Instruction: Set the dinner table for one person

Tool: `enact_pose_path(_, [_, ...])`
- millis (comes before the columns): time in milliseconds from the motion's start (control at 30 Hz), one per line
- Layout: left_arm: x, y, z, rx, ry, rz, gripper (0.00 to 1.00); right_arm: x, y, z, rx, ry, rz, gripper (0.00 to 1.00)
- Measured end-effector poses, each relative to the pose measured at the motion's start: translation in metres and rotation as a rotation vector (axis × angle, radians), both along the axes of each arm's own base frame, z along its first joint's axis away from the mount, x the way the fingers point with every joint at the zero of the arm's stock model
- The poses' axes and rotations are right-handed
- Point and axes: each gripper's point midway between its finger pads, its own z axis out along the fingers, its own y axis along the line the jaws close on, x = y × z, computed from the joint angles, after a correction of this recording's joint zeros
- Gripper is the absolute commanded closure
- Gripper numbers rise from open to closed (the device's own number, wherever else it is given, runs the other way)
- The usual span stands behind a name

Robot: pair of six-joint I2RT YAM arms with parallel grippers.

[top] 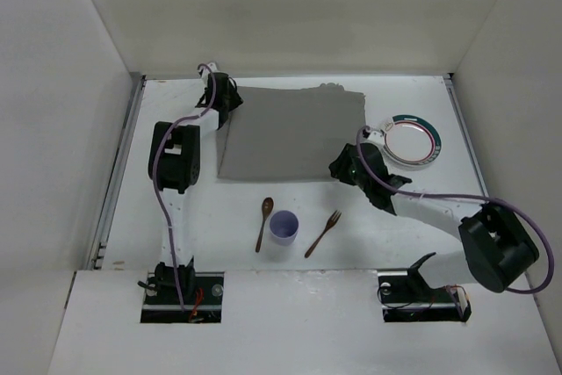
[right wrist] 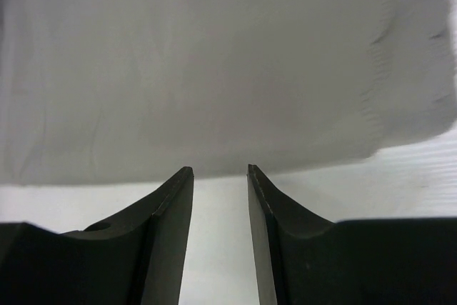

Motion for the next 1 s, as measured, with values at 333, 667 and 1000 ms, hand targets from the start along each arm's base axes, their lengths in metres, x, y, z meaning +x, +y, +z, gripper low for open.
enact_pose_path(333, [0.033,-0.013,-0.011,0.096,-0.006,-0.119,0.63,-0.030,0.058,-0.009,-0.027,0.014,0.178,0.54])
enact_pose_path(667, [0.040,-0.013,-0.019,0.118,-0.009,-0.123,0.91,-0.030,0.067,-0.005,-0.023,0.003,0.198,0.52])
enact_pose_path(1000, [-0.005,-0.009,0.062,0.084,-0.100,-0.094,0.97,-0.027,0.070,-0.027,-0.058,0.050,0.201,0.42])
